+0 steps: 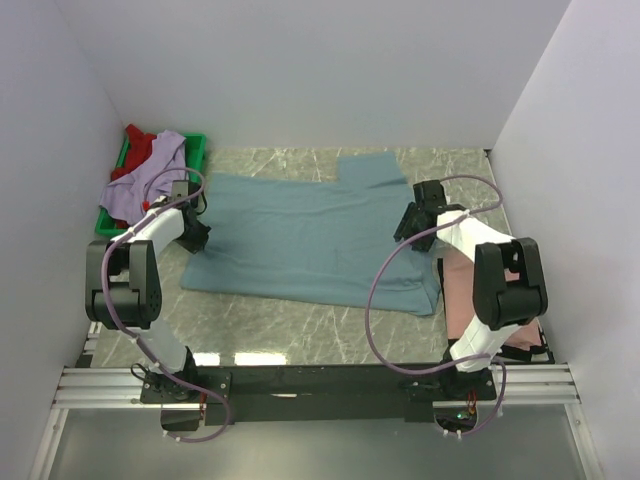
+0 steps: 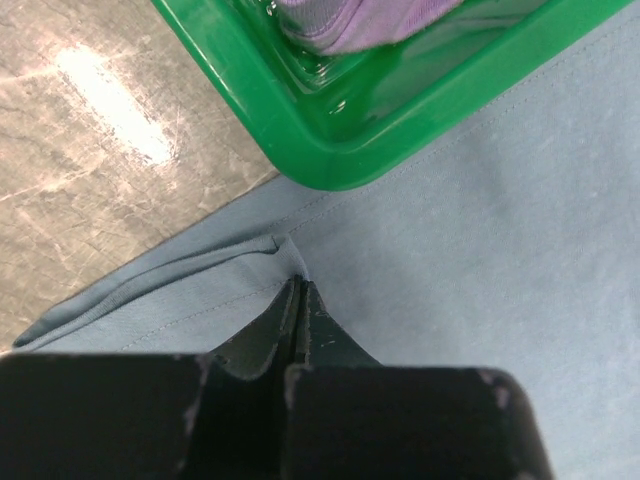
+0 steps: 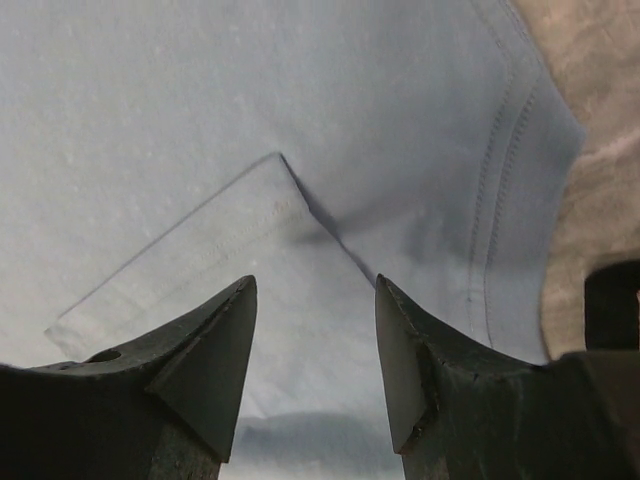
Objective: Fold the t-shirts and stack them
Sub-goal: Fold the tshirt
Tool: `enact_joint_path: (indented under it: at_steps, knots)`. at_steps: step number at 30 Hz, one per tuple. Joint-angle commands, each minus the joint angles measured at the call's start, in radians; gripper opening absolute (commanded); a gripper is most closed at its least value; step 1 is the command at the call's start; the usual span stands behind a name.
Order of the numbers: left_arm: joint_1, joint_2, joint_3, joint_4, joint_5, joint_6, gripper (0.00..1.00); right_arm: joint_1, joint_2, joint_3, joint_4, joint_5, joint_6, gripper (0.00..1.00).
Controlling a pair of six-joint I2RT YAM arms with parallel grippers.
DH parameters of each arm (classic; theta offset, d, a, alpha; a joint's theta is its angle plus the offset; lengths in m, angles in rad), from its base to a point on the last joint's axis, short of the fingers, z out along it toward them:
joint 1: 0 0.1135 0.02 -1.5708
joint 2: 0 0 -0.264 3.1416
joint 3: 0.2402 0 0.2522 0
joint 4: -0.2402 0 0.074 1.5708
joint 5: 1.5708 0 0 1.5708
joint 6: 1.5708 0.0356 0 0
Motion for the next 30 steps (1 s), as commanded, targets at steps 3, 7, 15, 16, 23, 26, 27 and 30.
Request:
enact_joint_path:
  at_steps: [3,7,15,16,23,26,27,30]
  knots:
    - [-0.001,-0.032,0.007,0.021,0.014,-0.004,0.01,0.005,0.053,0.076,0.044,0.037,-0.012,0.57]
    - [-0.001,-0.035,0.009,0.024,0.017,-0.002,0.01,0.005,0.085,0.104,0.061,0.031,-0.011,0.52]
    - [-0.001,-0.028,0.012,0.028,0.020,-0.001,0.01,0.008,0.134,0.128,0.067,0.036,-0.008,0.46]
    - [-0.001,-0.026,0.011,0.029,0.021,-0.001,0.01,0.008,0.138,0.128,0.069,0.033,-0.009,0.44]
    - [-0.001,-0.022,0.007,0.035,0.024,-0.004,0.01,0.010,0.162,0.142,0.070,0.022,-0.009,0.41]
    - [0.001,-0.020,0.006,0.037,0.024,-0.004,0.01,0.011,0.156,0.144,0.072,0.013,-0.008,0.34]
    - [0.001,-0.018,0.007,0.038,0.026,-0.002,0.01,0.013,0.156,0.148,0.072,0.010,-0.008,0.25]
    - [0.001,-0.018,0.007,0.037,0.024,-0.002,0.01,0.013,0.136,0.151,0.066,0.000,-0.006,0.10]
